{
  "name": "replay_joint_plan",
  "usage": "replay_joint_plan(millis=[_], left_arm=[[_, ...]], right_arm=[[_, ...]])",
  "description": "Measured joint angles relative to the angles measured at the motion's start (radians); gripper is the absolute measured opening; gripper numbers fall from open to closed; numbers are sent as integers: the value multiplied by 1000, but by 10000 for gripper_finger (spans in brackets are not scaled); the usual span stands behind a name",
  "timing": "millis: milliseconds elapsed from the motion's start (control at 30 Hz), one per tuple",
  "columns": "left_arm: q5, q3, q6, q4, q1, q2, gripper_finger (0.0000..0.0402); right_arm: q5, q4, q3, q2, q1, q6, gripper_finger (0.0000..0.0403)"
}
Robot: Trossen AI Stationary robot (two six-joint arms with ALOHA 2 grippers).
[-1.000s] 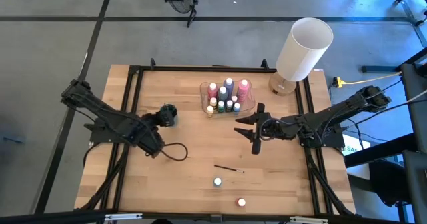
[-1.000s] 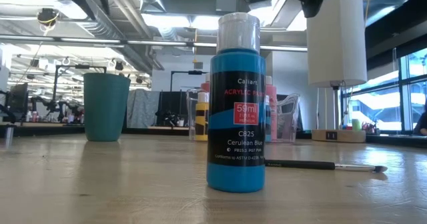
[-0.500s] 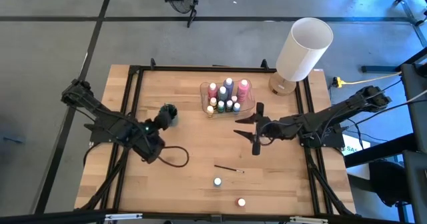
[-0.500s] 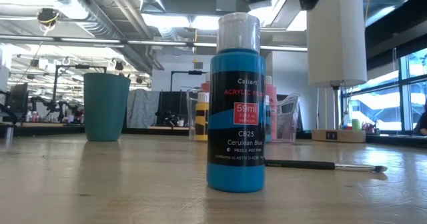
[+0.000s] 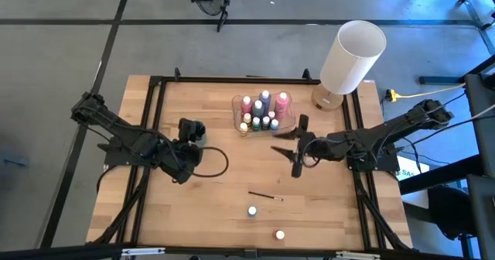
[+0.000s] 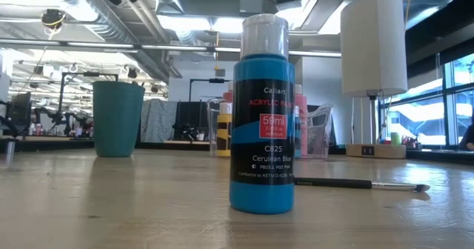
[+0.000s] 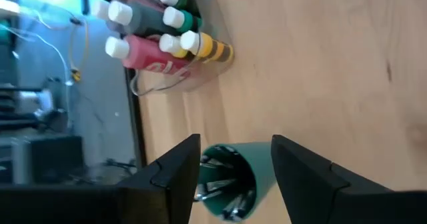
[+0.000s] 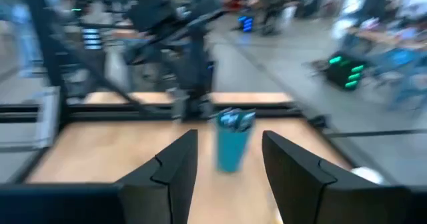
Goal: Pick & Place Paint Supplies
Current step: Put the red paint bottle into the transparent bin
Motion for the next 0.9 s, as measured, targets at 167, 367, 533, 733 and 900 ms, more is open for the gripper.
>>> replay_joint_plan(millis=[167, 367, 533, 733, 900], left_arm=[[36, 0, -64, 7, 19, 1, 180], [79, 0, -88, 40, 36, 1, 181], [138, 0, -48, 121, 50, 1, 181], [78, 0, -116, 142, 51, 1, 181], [83, -1, -205, 144, 48, 2, 181]], right_arm=[[-68, -82, 0, 0, 48, 109, 170], [-45, -96, 0, 1, 128, 120, 170], [-10, -98, 0, 1, 184, 126, 170], [-10, -98, 0, 2, 207, 134, 170], [-59, -99, 0, 2, 207, 202, 170]])
